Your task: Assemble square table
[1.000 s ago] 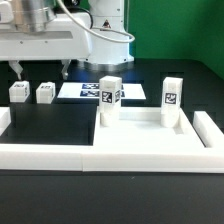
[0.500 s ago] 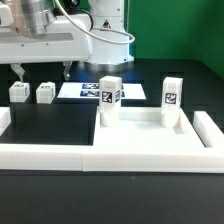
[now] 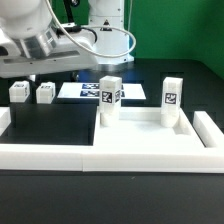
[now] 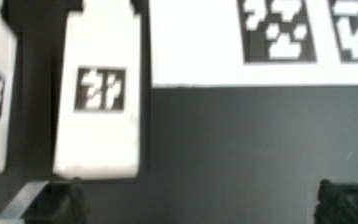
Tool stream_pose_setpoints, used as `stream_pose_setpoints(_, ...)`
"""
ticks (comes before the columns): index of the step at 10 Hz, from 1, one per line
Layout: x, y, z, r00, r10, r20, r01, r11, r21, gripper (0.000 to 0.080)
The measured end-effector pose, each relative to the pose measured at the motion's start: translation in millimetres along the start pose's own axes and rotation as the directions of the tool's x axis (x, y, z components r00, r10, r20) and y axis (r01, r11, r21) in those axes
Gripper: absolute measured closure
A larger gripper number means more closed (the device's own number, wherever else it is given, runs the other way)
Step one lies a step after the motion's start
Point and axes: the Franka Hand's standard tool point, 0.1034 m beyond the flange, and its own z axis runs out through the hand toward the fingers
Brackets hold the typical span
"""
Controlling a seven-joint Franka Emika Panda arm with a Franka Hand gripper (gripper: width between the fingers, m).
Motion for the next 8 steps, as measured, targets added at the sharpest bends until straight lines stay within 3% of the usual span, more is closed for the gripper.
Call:
stream_pose_setpoints(2, 4.2, -4.4, 2.8, 0.995, -0.013, 0.096, 0.011, 1.0, 0.019, 0.015)
stream_pose_setpoints(3, 5.4, -3.7, 4.9, 0.995, -0.017, 0.101, 0.016, 1.0, 0.012, 0.015)
stream_pose_setpoints(5, -7.3, 12.1, 12.0, 0.989, 0.015, 0.146, -0.001, 0.995, -0.097, 0.015)
stream_pose_setpoints(6, -10.1, 14.0, 9.0, 0.989, 0.018, 0.147, 0.0, 0.993, -0.122, 0.015)
stream_pose_setpoints(8, -10.5, 12.7, 10.1, 0.989, 0.007, 0.15, 0.011, 0.993, -0.119, 0.015)
